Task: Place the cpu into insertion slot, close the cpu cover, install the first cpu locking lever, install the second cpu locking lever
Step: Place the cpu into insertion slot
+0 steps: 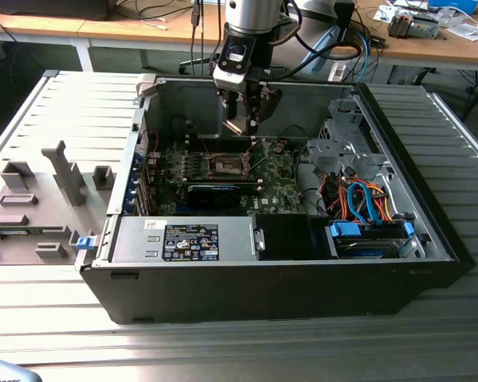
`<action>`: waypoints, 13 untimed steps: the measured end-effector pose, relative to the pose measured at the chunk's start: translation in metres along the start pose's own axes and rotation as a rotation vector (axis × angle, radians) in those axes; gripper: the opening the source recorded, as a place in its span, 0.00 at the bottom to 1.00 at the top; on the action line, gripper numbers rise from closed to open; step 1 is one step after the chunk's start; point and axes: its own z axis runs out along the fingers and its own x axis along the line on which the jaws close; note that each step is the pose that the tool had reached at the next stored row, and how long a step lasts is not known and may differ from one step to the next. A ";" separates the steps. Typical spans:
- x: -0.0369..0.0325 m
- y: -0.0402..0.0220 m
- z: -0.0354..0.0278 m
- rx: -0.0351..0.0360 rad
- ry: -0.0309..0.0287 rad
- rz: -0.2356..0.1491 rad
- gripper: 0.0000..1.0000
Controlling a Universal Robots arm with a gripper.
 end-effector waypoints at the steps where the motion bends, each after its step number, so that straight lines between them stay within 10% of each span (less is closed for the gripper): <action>1: 0.0000 0.0000 0.0000 0.0000 0.0000 0.001 0.55; 13: 0.0000 0.0000 0.0001 0.0002 0.0002 0.017 0.55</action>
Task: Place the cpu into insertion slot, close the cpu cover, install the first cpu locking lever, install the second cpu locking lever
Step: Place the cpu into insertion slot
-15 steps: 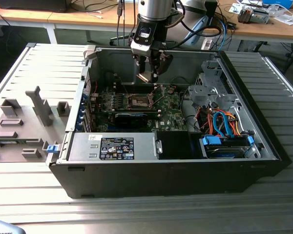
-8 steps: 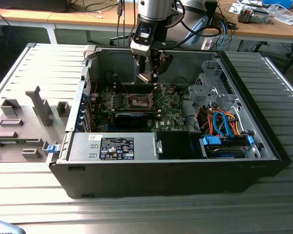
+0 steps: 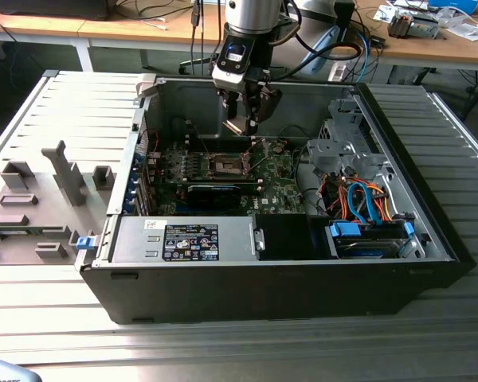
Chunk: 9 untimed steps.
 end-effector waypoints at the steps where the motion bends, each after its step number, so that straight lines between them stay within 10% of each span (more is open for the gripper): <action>1: 0.0000 0.0000 0.0000 0.0000 0.0000 0.002 0.55; 9: 0.0000 0.0000 0.0001 0.0001 0.0002 0.013 0.55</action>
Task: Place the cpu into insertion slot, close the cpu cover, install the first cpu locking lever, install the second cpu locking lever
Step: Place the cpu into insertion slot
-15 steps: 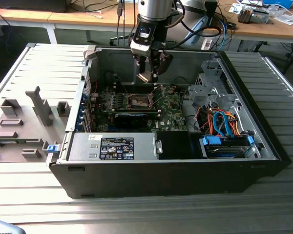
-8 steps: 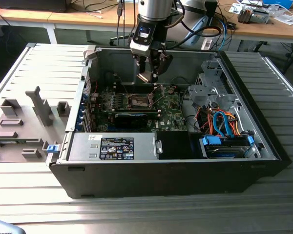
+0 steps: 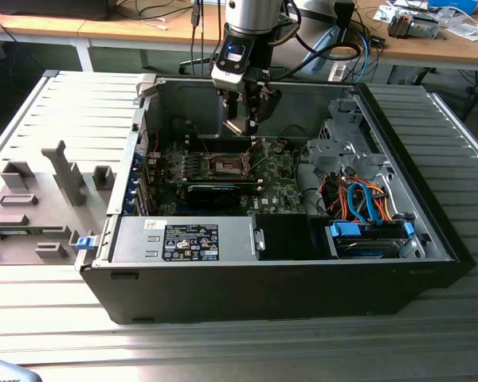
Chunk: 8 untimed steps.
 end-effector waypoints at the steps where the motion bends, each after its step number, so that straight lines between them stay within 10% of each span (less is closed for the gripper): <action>1: 0.0000 0.0000 0.0000 0.0001 0.0000 0.001 0.55; 8: 0.0000 0.0000 0.0001 0.0001 0.0002 0.011 0.55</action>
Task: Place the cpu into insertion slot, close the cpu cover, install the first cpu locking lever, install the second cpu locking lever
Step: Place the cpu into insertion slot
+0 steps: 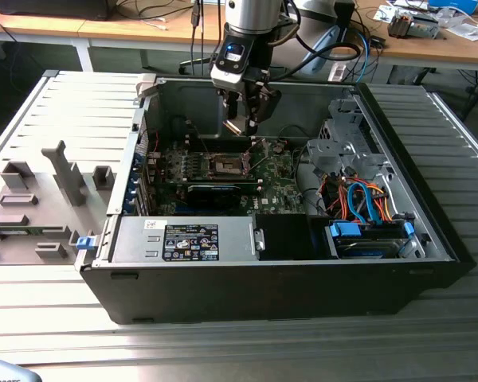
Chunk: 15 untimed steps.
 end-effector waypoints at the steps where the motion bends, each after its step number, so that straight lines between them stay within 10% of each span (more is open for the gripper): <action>1: 0.0000 0.0000 0.0000 0.0000 0.0000 0.002 0.55; 15: 0.0000 0.0000 0.0005 0.0002 0.0005 0.035 0.55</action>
